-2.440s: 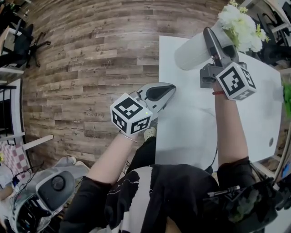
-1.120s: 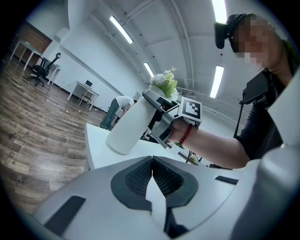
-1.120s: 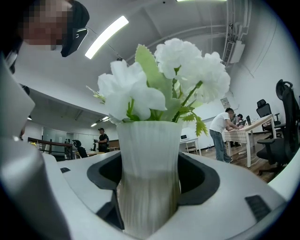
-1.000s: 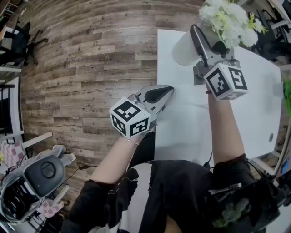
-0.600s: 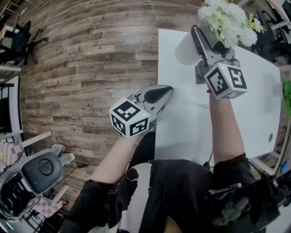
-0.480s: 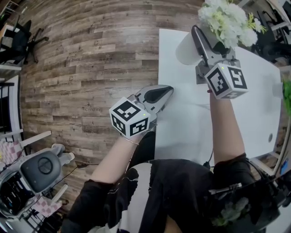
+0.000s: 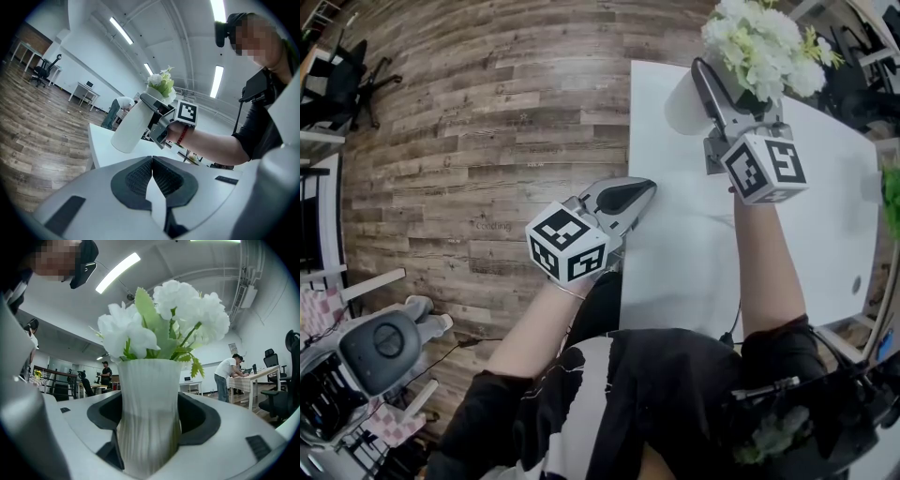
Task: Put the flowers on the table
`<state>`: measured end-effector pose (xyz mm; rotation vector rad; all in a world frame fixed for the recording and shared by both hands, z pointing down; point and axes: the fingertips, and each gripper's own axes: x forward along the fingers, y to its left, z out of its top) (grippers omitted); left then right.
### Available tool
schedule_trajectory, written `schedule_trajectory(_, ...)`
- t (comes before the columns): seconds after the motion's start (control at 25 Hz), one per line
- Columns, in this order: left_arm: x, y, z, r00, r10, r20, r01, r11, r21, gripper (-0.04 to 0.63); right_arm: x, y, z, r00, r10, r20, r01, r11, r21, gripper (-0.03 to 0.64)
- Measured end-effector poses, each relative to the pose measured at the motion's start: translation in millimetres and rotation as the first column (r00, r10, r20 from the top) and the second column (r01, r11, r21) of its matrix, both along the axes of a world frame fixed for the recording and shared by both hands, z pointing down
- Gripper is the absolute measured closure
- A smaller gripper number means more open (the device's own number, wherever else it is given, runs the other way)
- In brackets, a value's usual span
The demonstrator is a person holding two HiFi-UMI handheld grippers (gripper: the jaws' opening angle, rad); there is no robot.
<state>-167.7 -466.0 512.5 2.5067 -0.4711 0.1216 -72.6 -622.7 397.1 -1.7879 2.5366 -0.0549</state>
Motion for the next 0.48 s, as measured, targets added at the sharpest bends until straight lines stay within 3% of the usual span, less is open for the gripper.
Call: schedule_trajectory(0.48,-4.0,4.6,-6.7,1.000,0.008,-0.001,-0.008,1.000,0.007,0.580,2.5,-0.8,6.6,0.998,-0.052,-0.021,0.051,0.998,-0.032,0.278)
